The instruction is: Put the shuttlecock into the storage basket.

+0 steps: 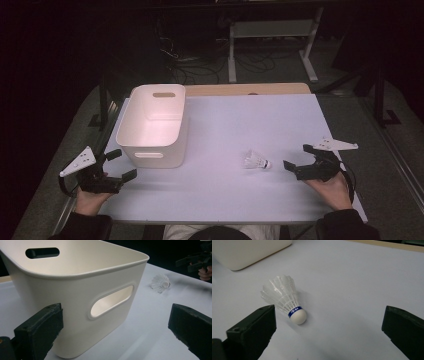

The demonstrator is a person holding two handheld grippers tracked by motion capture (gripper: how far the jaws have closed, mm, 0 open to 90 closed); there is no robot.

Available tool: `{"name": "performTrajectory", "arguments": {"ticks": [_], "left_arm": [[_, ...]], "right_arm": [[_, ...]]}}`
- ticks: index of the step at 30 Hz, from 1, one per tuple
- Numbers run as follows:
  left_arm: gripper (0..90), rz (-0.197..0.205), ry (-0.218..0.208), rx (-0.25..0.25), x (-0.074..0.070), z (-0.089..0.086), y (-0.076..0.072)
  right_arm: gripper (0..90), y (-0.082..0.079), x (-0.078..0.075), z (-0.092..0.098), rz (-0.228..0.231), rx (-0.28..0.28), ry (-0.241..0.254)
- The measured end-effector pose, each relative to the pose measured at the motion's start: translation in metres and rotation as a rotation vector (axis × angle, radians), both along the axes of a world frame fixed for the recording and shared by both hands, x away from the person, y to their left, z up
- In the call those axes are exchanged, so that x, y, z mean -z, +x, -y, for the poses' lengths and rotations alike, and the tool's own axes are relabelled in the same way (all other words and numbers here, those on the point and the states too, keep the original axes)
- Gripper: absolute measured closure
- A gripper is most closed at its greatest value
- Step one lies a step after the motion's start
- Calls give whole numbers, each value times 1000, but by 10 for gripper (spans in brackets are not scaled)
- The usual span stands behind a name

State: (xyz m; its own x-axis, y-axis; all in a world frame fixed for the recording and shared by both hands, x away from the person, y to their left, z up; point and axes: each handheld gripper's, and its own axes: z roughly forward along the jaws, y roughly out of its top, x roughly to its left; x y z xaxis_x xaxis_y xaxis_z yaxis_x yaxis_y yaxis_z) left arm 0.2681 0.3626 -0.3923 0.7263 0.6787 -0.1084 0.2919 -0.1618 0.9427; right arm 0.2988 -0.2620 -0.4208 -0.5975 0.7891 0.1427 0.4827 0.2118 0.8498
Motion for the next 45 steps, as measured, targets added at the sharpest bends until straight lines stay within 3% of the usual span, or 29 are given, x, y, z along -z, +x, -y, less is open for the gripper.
{"name": "performTrajectory", "arguments": {"ticks": [30, 40, 45], "left_arm": [[0, -3, 7, 7, 0, 1, 0], [0, -4, 9, 6, 0, 1, 0], [0, -4, 9, 4, 0, 1, 0]], "right_arm": [[0, -3, -5, -1, 5, -4, 7], [0, -3, -14, 0, 1, -17, 12], [0, -2, -21, -3, -3, -41, -9]]}}
